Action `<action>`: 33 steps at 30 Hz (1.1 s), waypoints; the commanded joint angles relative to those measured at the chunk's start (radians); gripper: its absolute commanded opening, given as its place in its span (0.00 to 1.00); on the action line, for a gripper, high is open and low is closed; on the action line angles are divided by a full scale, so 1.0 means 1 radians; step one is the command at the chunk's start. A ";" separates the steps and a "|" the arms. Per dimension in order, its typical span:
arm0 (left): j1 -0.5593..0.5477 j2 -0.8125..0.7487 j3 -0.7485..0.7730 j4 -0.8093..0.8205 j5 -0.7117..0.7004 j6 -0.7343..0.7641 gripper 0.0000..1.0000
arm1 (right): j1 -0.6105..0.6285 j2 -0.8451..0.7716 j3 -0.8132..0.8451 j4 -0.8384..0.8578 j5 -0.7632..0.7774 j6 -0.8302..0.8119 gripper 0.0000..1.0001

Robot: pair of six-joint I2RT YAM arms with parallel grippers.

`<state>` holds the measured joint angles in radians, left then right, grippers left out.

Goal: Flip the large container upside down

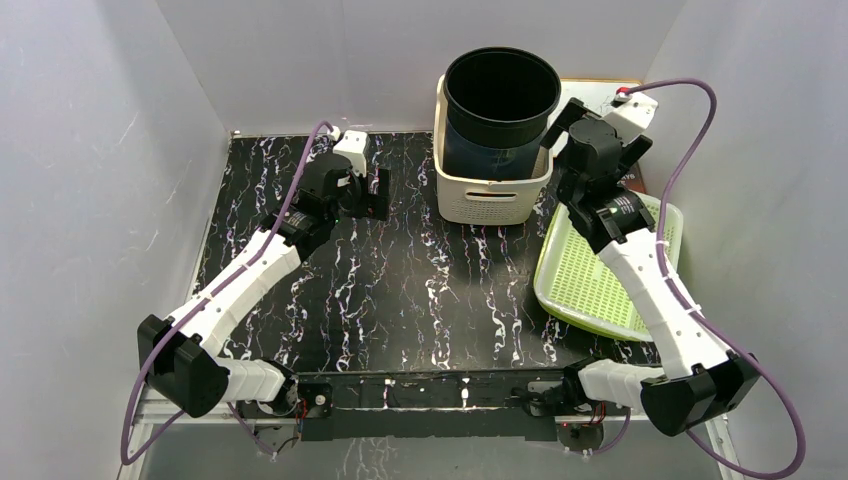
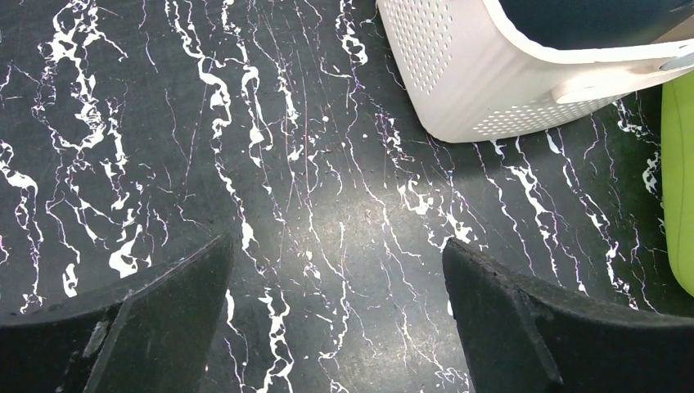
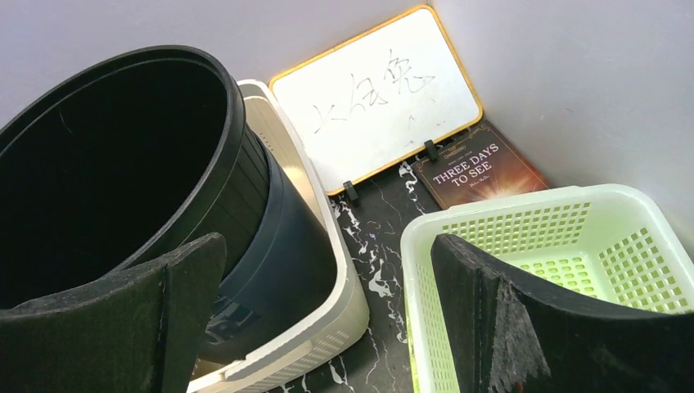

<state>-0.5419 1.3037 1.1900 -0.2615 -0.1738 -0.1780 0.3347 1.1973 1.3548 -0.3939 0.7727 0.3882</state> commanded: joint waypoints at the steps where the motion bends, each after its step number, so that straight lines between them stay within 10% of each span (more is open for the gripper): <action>1: -0.005 -0.019 0.027 -0.002 0.004 0.010 0.98 | 0.006 -0.074 -0.016 0.110 0.000 -0.039 0.98; 17: -0.005 -0.042 0.038 -0.054 0.016 0.043 0.98 | 0.005 0.009 0.095 0.175 -0.197 -0.212 0.97; 26: -0.004 -0.053 0.043 -0.075 0.022 0.062 0.98 | 0.005 0.179 0.280 0.170 -0.072 -0.298 0.60; 33: -0.005 -0.038 0.053 -0.128 0.072 0.105 0.98 | -0.018 0.354 0.452 0.043 0.016 -0.344 0.64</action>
<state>-0.5426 1.2930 1.1984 -0.3317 -0.1432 -0.1108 0.3370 1.4700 1.6867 -0.2844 0.7170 0.0883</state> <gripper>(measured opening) 0.984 0.633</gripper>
